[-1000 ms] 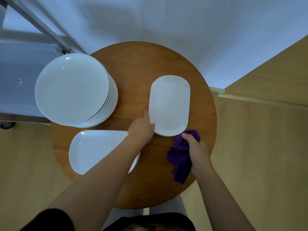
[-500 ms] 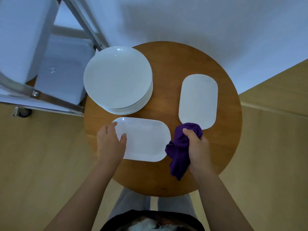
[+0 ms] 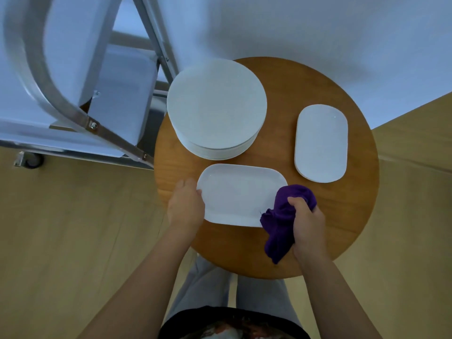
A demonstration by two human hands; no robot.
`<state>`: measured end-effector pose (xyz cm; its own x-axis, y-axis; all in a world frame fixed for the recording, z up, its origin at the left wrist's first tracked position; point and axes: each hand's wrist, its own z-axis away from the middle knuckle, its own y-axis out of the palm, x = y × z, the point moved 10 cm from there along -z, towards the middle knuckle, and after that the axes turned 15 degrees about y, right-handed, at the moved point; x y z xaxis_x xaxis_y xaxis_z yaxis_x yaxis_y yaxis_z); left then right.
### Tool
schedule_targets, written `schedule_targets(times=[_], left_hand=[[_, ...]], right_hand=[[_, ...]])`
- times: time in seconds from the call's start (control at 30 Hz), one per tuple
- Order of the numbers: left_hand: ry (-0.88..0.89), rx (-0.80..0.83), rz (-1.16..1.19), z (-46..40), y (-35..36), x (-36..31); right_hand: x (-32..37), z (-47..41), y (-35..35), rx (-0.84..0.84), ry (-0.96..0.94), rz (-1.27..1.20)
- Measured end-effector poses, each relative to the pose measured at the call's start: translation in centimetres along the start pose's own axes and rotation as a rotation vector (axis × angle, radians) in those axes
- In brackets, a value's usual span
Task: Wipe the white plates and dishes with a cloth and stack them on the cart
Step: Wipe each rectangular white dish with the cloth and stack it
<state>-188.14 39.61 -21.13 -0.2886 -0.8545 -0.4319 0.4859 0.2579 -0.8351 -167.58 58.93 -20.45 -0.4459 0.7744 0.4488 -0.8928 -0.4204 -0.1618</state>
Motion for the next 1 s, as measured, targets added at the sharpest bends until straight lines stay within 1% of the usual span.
schedule_targets(times=[0.13,0.2,0.3,0.37,0.47,0.5,0.57,0.7,0.73,0.77,0.87,0.93,1.0], left_hand=[[-0.002,-0.018,0.038,0.0,-0.4,0.0],[-0.03,-0.035,0.111,0.1,-0.5,0.0],[-0.051,-0.101,0.31,0.4,-0.9,-0.4],[-0.102,-0.113,0.513,0.7,-0.4,-0.1],[-0.321,-0.038,0.899,1.4,2.0,0.4],[-0.368,-0.002,0.969,1.6,2.7,0.3],[-0.386,0.058,1.02,1.7,3.4,-0.5],[-0.372,0.081,1.128,2.1,3.5,-1.6],[-0.358,0.07,1.134,2.2,3.2,-1.8],[-0.342,0.056,1.124,2.4,2.8,-1.9],[-0.304,0.03,1.11,3.2,2.1,-2.8],[-0.293,0.018,1.122,3.9,1.6,-3.4],[-0.301,-0.011,1.145,4.3,1.0,-3.6]], right_hand=[[-0.3,0.1,-0.7,-0.052,-0.006,-0.032],[-0.5,0.2,-0.9,-0.071,-0.007,-0.034],[-0.8,0.3,-1.2,-0.113,-0.01,-0.026],[-0.7,0.4,-1.5,-0.152,-0.031,-0.03],[-0.4,0.3,-1.8,-0.215,-0.03,-0.043],[-0.4,0.1,-1.8,-0.227,-0.014,-0.045],[-0.3,-0.2,-1.2,-0.214,-0.003,-0.038],[0.8,-0.3,1.5,-0.092,-0.104,0.036],[1.2,-0.4,2.2,-0.072,-0.142,0.079],[1.8,-0.6,2.8,-0.086,-0.194,0.175],[3.8,-0.5,3.8,-0.322,-0.379,0.621],[4.8,0.5,4.8,-0.444,-0.46,0.742],[5.3,1.6,6.3,-0.507,-0.512,0.836]])
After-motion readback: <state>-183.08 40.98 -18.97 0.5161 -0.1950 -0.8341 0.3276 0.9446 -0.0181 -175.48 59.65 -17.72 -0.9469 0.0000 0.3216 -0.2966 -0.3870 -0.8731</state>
